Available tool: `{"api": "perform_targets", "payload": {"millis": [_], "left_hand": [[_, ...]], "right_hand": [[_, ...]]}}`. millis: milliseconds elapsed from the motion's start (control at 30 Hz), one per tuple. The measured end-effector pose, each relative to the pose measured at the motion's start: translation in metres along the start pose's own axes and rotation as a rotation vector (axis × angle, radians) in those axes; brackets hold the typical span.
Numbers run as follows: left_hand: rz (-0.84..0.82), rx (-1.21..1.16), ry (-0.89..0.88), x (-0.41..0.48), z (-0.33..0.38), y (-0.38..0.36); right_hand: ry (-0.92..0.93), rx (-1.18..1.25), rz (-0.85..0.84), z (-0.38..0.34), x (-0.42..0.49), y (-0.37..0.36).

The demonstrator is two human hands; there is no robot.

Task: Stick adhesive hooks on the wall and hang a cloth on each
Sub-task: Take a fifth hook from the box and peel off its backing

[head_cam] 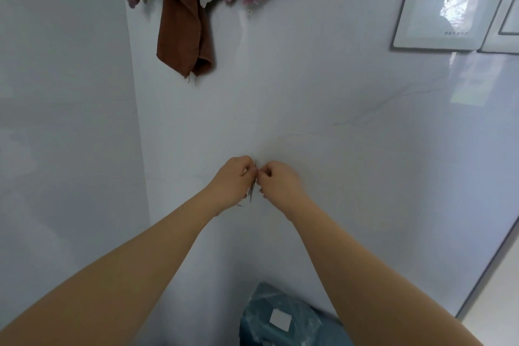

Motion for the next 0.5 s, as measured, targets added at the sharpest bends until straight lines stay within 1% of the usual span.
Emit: {"api": "perform_targets", "payload": {"millis": [67,133,233,500], "left_hand": [[-0.022,0.081,-0.039,0.001,0.005,-0.001],[-0.06,0.067,-0.029,0.001,0.003,-0.003],[-0.079,-0.084,0.029,-0.001,-0.003,-0.006],[-0.047,-0.522,0.135,-0.002,-0.008,-0.008]], "right_hand": [[0.019,-0.034,-0.011,-0.002,0.0,0.0],[0.032,-0.051,-0.037,-0.002,-0.001,0.0],[0.043,-0.005,-0.048,-0.001,-0.004,0.001],[0.005,0.257,-0.055,0.002,-0.002,0.0]]}}
Point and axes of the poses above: each hand's wrist, its own x-axis towards the middle knuckle, its own y-axis out of the back of the hand, z = x × y, the point moved 9 cm from there along x, towards the middle knuckle, and after that the axes turned 9 degrees about -y, right-handed, at the moved point
